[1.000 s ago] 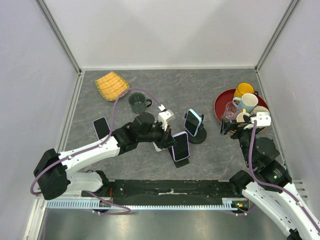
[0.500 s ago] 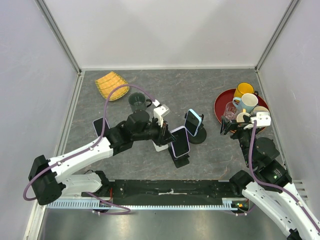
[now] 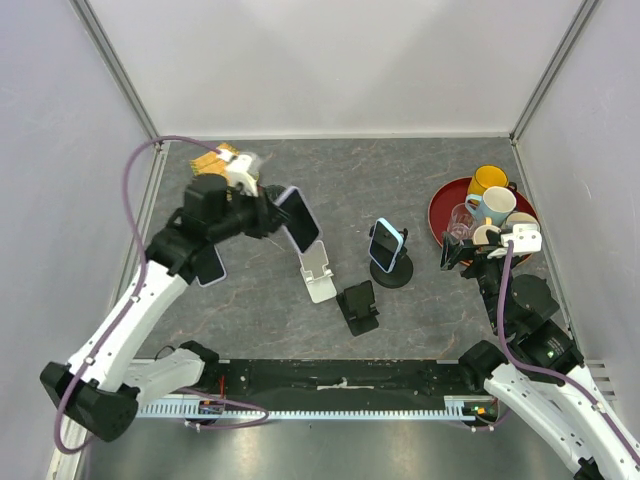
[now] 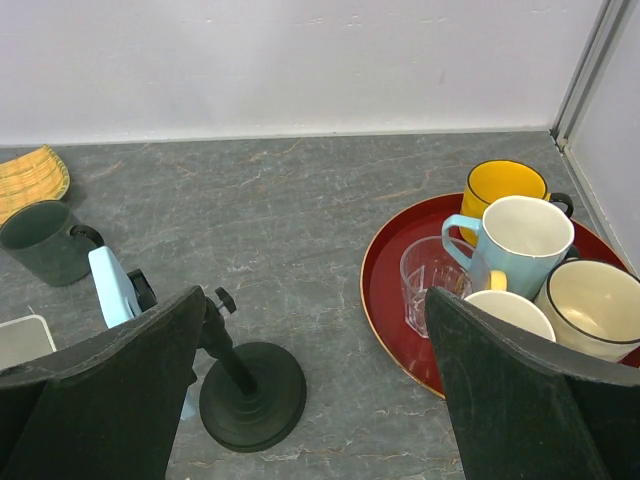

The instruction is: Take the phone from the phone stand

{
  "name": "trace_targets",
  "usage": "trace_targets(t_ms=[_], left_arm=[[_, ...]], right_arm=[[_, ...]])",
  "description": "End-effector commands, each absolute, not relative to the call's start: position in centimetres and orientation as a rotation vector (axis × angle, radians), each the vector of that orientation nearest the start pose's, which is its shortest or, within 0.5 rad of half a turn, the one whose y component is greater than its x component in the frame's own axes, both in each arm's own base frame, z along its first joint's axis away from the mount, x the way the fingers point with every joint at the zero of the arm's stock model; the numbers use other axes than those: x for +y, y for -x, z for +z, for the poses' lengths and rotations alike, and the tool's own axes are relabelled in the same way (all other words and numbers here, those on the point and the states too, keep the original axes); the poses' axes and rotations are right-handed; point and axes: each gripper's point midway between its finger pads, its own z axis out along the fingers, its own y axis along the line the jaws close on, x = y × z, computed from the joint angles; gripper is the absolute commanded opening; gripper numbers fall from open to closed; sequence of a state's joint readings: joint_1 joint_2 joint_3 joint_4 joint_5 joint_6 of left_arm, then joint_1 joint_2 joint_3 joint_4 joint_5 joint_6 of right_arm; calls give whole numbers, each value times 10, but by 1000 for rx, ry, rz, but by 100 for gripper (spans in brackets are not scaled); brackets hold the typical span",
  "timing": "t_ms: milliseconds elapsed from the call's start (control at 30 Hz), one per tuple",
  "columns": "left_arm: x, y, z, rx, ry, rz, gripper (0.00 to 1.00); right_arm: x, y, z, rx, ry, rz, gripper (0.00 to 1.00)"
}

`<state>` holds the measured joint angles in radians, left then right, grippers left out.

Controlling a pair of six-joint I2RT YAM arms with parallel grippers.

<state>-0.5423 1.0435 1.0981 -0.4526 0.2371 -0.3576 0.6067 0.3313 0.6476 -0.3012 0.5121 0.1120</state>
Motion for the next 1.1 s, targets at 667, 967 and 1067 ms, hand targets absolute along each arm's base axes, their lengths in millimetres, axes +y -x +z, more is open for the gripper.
trace_targets(t_ms=[667,967,1067], left_arm=[[-42,-329,149,2496,313,-489,2],[-34,-348,113,2619,317,-442,2],[-33,-352,107,2642,307,-443,2]], right_arm=[[63,-222,302,1538,-5,222,98],[65,-222,303,1536,0,234,98],[65,-221,304,1534,-1,237,98]])
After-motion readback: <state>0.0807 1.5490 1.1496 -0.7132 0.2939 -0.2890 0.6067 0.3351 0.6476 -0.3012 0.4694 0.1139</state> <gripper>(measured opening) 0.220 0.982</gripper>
